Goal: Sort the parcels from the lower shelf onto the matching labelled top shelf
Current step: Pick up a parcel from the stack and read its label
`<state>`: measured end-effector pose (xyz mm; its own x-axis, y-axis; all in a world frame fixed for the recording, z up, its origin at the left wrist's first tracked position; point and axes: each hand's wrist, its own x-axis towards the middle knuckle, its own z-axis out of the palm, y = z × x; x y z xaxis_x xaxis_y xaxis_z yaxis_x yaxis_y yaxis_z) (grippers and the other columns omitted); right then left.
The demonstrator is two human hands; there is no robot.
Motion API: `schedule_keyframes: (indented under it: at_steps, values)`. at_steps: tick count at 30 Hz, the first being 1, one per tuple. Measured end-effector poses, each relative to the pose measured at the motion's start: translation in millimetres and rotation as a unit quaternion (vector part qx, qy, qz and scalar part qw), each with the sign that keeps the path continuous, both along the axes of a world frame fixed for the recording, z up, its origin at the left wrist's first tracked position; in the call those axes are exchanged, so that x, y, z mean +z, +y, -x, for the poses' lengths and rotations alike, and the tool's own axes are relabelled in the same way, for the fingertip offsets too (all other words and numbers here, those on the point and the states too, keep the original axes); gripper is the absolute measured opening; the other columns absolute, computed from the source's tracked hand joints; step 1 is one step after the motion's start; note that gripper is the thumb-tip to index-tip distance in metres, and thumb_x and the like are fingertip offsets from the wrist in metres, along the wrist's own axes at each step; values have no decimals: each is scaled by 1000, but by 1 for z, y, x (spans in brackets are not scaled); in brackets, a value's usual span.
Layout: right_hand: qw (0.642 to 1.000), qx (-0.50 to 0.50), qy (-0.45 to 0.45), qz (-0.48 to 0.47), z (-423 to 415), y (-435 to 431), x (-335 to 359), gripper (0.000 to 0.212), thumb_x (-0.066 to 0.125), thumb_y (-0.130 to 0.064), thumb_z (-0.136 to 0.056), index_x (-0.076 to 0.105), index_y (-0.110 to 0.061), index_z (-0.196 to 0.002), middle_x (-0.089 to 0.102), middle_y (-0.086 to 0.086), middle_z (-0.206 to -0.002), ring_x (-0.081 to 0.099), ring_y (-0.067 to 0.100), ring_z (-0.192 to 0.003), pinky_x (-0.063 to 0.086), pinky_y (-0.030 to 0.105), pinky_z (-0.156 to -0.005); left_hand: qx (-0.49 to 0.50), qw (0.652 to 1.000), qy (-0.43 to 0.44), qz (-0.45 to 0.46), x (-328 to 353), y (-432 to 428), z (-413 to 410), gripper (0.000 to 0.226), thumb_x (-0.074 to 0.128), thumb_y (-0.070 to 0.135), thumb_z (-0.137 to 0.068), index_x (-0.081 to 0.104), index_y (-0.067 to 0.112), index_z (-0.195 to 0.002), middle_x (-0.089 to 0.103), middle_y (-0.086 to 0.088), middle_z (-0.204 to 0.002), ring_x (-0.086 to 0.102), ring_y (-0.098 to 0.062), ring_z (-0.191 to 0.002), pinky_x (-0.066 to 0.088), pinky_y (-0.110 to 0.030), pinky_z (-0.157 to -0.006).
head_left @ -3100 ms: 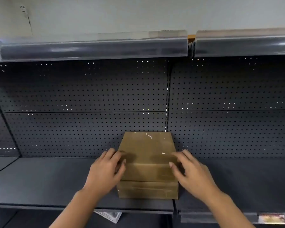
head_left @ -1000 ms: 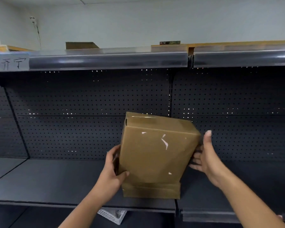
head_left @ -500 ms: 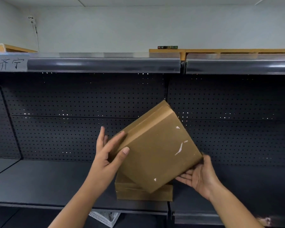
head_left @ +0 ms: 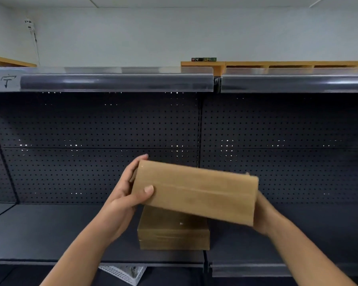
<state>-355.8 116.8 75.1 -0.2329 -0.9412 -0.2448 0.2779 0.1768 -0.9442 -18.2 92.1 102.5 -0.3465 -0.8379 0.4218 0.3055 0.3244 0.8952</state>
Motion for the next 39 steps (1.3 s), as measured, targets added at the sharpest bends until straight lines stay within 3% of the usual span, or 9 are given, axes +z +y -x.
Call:
schedule_keyframes:
  at_steps: [5, 10, 12, 17, 21, 26, 30, 34, 39]
  values:
    - [999, 9, -36, -4, 0, 1, 26, 86, 39, -73, -97, 84, -9, -60, 79, 16, -65, 77, 28, -50, 60, 35, -41, -77, 995, -56, -27, -15, 6, 10, 86, 74, 5, -81, 49, 53, -147, 63, 5, -138, 66, -23, -123, 56, -40, -99]
    - [999, -26, -27, 9, 6, -5, 28, 57, 46, -53, -106, 64, -5, -81, 70, 12, -46, 67, 22, -32, 48, 25, -28, -106, 989, -84, -54, -14, 5, 15, 79, 75, 3, -86, 52, 49, -145, 53, -4, -148, 62, -29, -128, 55, -43, -105]
    - [999, -15, -47, -10, 3, -6, 32, 56, 55, -60, -100, 71, -7, -92, 78, 16, -63, 75, 26, -45, 57, 31, -37, -90, 992, -76, -42, -16, 2, 9, 72, 76, -1, -83, 57, 40, -139, 48, -7, -150, 59, -29, -127, 56, -46, -104]
    - [997, 67, -9, 34, 5, 0, 35, 59, 66, -64, -90, 73, -17, -126, 82, 16, -114, 82, 32, -91, 63, 43, -81, -45, 994, -93, 41, -32, -14, -11, 64, 84, -9, -77, 67, 33, -122, 38, 32, -162, 43, -1, -148, 55, -33, -101]
    - [990, 24, 55, 129, -8, -5, 33, 51, 72, -51, -92, 63, -29, -137, 81, 10, -121, 80, 28, -103, 62, 47, -93, -91, 984, -149, 40, -45, -20, -17, 68, 75, 2, -84, 61, 33, -143, 31, 24, -168, 38, -9, -153, 47, -38, -110]
    - [984, -25, 60, 164, -26, -12, 26, 58, 75, -54, -89, 56, -22, -133, 78, 11, -117, 81, 26, -98, 64, 43, -83, 59, 991, 3, -120, -43, -16, 9, 90, 82, 47, -80, 35, 58, -156, 49, 21, -159, 58, -11, -138, 51, -33, -98]
    - [981, -34, 74, 174, -33, -14, 20, 55, 72, -57, -91, 61, -20, -130, 79, 9, -117, 82, 19, -91, 63, 39, -78, 39, 986, -52, -151, -39, -17, 11, 70, 68, 40, -91, 41, 52, -154, 72, 18, -137, 76, -4, -109, 58, -21, -77]
    - [978, 55, 68, 190, -29, -9, 3, 54, 62, -59, -95, 59, -37, -145, 75, -1, -135, 72, 22, -123, 52, 49, -110, 49, 991, -48, -117, -42, -14, 2, 72, 67, 32, -91, 38, 55, -153, 65, 22, -145, 68, -5, -126, 51, -27, -97]
    - [965, 7, 74, 250, -35, -4, -22, 50, 59, -60, -98, 59, -38, -143, 75, -4, -134, 72, 21, -123, 50, 53, -112, 54, 994, -64, -74, -56, -14, -1, 84, 69, 13, -92, 34, 55, -155, 62, 21, -149, 61, -7, -135, 51, -32, -106]
